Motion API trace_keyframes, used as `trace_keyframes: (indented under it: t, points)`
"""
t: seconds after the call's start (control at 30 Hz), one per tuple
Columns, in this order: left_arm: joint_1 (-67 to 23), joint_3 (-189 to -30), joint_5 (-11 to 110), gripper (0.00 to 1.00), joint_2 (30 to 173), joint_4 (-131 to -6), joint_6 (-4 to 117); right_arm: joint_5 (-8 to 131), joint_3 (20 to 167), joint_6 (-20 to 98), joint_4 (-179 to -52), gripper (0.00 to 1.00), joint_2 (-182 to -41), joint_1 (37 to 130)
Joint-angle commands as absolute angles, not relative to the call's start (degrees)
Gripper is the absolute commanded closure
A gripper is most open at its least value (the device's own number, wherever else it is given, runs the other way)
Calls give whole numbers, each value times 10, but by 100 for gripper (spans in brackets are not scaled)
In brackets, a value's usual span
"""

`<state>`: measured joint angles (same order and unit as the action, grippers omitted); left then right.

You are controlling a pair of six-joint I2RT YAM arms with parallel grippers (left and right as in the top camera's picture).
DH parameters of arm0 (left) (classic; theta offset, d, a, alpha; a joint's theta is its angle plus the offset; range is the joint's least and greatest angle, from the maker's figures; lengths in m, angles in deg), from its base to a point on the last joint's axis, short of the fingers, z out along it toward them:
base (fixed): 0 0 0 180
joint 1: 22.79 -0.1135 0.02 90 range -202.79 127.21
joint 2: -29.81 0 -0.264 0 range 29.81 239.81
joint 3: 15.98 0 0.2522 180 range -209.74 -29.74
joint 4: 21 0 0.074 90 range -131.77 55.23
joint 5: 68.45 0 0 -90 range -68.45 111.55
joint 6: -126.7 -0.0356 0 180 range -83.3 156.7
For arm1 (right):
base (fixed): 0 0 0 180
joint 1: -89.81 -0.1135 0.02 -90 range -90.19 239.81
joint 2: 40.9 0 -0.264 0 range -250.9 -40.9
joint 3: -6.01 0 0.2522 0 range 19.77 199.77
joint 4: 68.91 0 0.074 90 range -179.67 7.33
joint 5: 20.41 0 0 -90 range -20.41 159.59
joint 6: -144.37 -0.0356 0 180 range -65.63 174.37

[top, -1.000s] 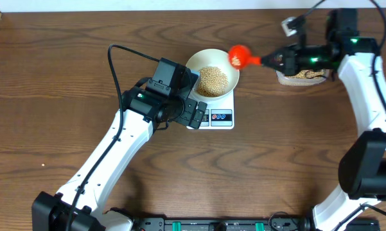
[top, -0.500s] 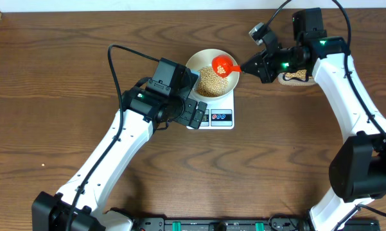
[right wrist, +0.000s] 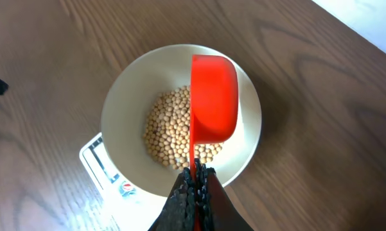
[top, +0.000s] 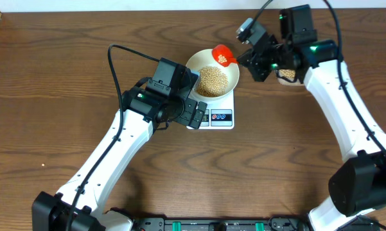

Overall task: Scoop item into bowl and weigh 50g on scale
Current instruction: 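Carry the scoop over the bowl and tip soybeans in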

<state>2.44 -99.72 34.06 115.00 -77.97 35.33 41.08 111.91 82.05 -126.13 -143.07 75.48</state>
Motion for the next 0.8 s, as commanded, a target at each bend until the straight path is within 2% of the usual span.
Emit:
trace_keyframes:
  t: [0.0, 0.27, 0.53, 0.77]
  points:
    - [24, -992, 335, 3, 1155, -780, 352, 467, 1120, 841, -1258, 99, -1420, 736]
    - [24, -992, 335, 3, 1155, -780, 352, 474, 1120, 876, -1252, 99, -1420, 711]
    - [24, -992, 335, 4, 1155, -780, 352, 560, 1120, 890, -1231, 99, -1413, 684]
    - [24, -992, 335, 4, 1155, -780, 352, 566, 1120, 892, -1212, 99, -1399, 679]
